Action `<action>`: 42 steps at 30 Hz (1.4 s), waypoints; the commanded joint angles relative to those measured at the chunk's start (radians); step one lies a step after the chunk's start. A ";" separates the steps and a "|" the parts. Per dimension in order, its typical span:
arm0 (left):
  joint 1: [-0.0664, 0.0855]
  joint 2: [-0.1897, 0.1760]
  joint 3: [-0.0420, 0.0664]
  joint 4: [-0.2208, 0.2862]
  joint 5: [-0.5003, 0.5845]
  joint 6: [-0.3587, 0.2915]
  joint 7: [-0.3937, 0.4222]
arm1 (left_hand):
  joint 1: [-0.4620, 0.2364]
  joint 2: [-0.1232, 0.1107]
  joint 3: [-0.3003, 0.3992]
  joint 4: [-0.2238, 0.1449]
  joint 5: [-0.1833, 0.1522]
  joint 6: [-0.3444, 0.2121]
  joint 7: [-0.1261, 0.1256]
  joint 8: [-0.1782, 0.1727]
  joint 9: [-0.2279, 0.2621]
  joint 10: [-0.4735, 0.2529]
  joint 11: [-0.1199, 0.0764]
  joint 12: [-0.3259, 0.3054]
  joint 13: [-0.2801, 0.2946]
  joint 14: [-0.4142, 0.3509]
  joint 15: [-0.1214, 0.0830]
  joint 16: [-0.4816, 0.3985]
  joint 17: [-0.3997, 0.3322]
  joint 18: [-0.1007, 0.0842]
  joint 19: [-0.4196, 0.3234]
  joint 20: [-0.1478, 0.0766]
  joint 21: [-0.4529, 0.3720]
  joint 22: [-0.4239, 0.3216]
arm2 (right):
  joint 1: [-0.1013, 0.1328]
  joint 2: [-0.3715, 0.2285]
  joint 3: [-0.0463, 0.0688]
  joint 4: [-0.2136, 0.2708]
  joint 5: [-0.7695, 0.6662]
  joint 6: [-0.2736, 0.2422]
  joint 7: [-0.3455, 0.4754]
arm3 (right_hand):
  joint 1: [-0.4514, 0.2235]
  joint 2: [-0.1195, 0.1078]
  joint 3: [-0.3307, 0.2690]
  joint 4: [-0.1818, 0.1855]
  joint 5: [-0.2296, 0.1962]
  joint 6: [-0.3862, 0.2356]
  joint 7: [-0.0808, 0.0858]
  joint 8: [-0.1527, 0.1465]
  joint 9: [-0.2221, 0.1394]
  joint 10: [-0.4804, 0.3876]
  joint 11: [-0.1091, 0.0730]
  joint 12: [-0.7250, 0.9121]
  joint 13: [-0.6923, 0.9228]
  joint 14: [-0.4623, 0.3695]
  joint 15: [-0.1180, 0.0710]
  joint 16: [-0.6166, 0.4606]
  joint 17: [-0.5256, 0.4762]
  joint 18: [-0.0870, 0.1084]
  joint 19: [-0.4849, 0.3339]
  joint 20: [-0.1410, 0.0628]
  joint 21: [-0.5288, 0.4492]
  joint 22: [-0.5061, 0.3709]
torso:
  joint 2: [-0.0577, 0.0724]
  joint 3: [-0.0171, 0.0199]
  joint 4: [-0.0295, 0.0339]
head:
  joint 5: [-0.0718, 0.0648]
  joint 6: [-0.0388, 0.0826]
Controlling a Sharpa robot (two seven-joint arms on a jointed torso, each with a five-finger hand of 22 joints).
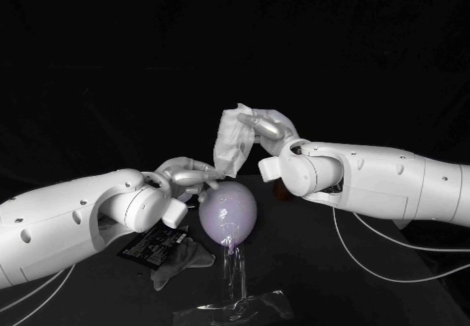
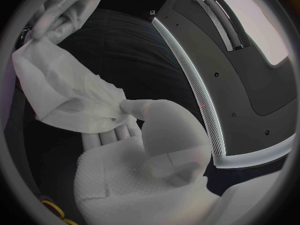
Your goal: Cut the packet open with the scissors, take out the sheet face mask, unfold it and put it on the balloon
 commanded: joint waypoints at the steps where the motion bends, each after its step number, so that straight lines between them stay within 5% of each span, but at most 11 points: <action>1: 0.000 0.003 0.001 -0.004 -0.008 0.038 -0.009 | 0.005 -0.003 0.023 -0.016 0.003 -0.003 0.000 0.031 0.093 0.016 -0.011 -0.007 -0.002 0.003 -0.006 0.004 0.000 0.006 0.007 -0.001 0.004 0.001 | 0.007 0.002 0.002 -0.002 -0.017 0.012 0.009 | 0.009 0.000 -0.001 0.005 0.000 -0.003 0.046 -0.001 0.001 -0.003 0.001 -0.004 0.001 0.000 -0.002 -0.003 0.000 0.014 0.007 0.000 -0.003 -0.002 | 0.000 0.0000 0.0004 | 0.001 0.002; 20: 0.000 0.017 0.002 -0.051 0.010 0.021 0.031 | -0.001 -0.006 0.032 -0.013 0.003 -0.014 0.003 0.031 0.101 0.013 -0.009 -0.009 -0.003 0.002 -0.004 0.004 -0.003 0.007 0.003 -0.002 0.001 -0.003 | 0.025 -0.002 0.002 0.016 -0.023 0.010 0.003 | 0.010 0.000 -0.001 0.005 0.000 -0.003 0.046 0.000 0.001 -0.003 0.000 -0.003 0.001 0.000 -0.002 -0.003 0.000 0.014 0.008 0.000 -0.003 -0.002 | 0.000 -0.0004 0.0002 | 0.002 0.012; 23: 0.000 0.018 0.002 -0.054 0.016 0.015 0.050 | -0.006 -0.018 0.033 -0.012 0.003 -0.045 0.016 0.020 0.103 -0.030 0.003 -0.030 -0.011 -0.012 0.005 -0.006 -0.030 0.014 -0.031 0.002 -0.030 -0.052 | 0.025 -0.002 0.002 0.018 -0.024 0.010 0.002 | 0.010 0.000 -0.001 0.005 0.000 -0.003 0.046 0.000 0.001 -0.003 0.000 -0.003 0.001 0.000 -0.002 -0.003 0.000 0.014 0.008 0.000 -0.003 -0.002 | 0.000 -0.0002 0.0002 | 0.002 0.014; 25: 0.000 0.017 0.002 -0.056 0.018 0.013 0.063 | -0.017 -0.058 0.022 -0.016 0.001 -0.118 0.062 -0.035 0.079 -0.117 0.038 -0.055 -0.019 -0.102 0.040 -0.072 -0.195 0.026 -0.135 0.023 -0.118 -0.174 | 0.026 -0.002 0.002 0.018 -0.024 0.009 0.001 | 0.010 0.000 -0.001 0.005 0.000 -0.003 0.046 0.000 0.001 -0.003 0.000 -0.003 0.001 0.000 -0.002 -0.003 0.000 0.014 0.008 0.000 -0.003 -0.002 | 0.000 -0.0003 0.0005 | 0.002 0.014; 26: 0.000 0.017 0.002 -0.056 0.018 0.012 0.068 | -0.018 -0.059 0.021 -0.017 0.001 -0.119 0.062 -0.037 0.079 -0.120 0.039 -0.055 -0.019 -0.106 0.040 -0.075 -0.202 0.026 -0.137 0.024 -0.119 -0.174 | 0.026 -0.002 0.002 0.018 -0.025 0.009 0.001 | 0.010 0.000 -0.001 0.005 0.000 -0.003 0.046 0.000 0.001 -0.003 0.000 -0.003 0.001 0.000 -0.002 -0.003 0.000 0.014 0.008 0.000 -0.003 -0.002 | 0.000 -0.0003 0.0005 | 0.002 0.014; 28: 0.000 0.016 0.002 -0.059 0.014 0.012 0.076 | -0.026 -0.090 0.006 -0.021 0.009 -0.155 0.074 -0.064 0.066 -0.187 0.060 -0.080 -0.030 -0.256 0.059 -0.187 -0.455 0.019 -0.178 0.038 -0.144 -0.183 | 0.026 -0.002 0.002 0.018 -0.025 0.009 0.001 | 0.010 0.000 -0.001 0.005 0.000 -0.003 0.046 0.000 0.001 -0.003 0.000 -0.003 0.001 0.000 -0.002 -0.003 0.000 0.014 0.008 0.000 -0.003 -0.002 | 0.000 -0.0003 0.0005 | 0.002 0.014; 36: 0.000 0.011 0.002 -0.075 -0.028 0.042 0.076 | -0.032 -0.125 -0.066 -0.037 0.003 -0.231 0.112 -0.111 0.033 -0.390 0.128 -0.126 -0.071 -0.564 0.136 -0.344 -0.542 -0.013 -0.371 0.110 -0.321 -0.264 | 0.026 0.002 0.002 0.009 -0.026 0.007 0.002 | 0.010 0.000 -0.001 0.005 0.000 -0.003 0.046 0.000 0.001 -0.003 0.000 -0.003 0.001 0.000 -0.002 -0.003 0.000 0.014 0.008 0.000 -0.003 -0.002 | 0.000 -0.0004 0.0010 | 0.002 0.014; 40: 0.000 0.008 0.002 -0.087 -0.044 0.057 0.080 | -0.024 -0.127 -0.090 -0.045 0.003 -0.251 0.108 -0.116 0.024 -0.439 0.147 -0.139 -0.093 -0.639 0.160 -0.409 -0.587 -0.021 -0.411 0.139 -0.405 -0.313 | 0.026 0.005 0.002 0.004 -0.027 0.006 0.003 | 0.010 0.000 -0.001 0.005 0.000 -0.003 0.046 0.000 0.001 -0.003 0.000 -0.003 0.001 0.000 -0.002 -0.003 0.000 0.014 0.008 0.000 -0.003 -0.002 | 0.000 -0.0005 0.0008 | 0.001 0.014; 42: 0.000 0.007 0.002 -0.094 -0.058 0.060 0.089 | -0.019 -0.128 -0.109 -0.049 0.003 -0.257 0.101 -0.115 0.020 -0.462 0.161 -0.150 -0.110 -0.717 0.182 -0.471 -0.622 -0.040 -0.471 0.168 -0.489 -0.360 | 0.026 0.006 0.002 0.001 -0.027 0.006 0.003 | 0.010 0.000 -0.001 0.005 0.000 -0.003 0.046 0.000 0.001 -0.003 0.000 -0.003 0.001 0.000 -0.002 -0.003 0.000 0.014 0.008 0.000 -0.003 -0.002 | 0.000 -0.0005 0.0008 | 0.001 0.015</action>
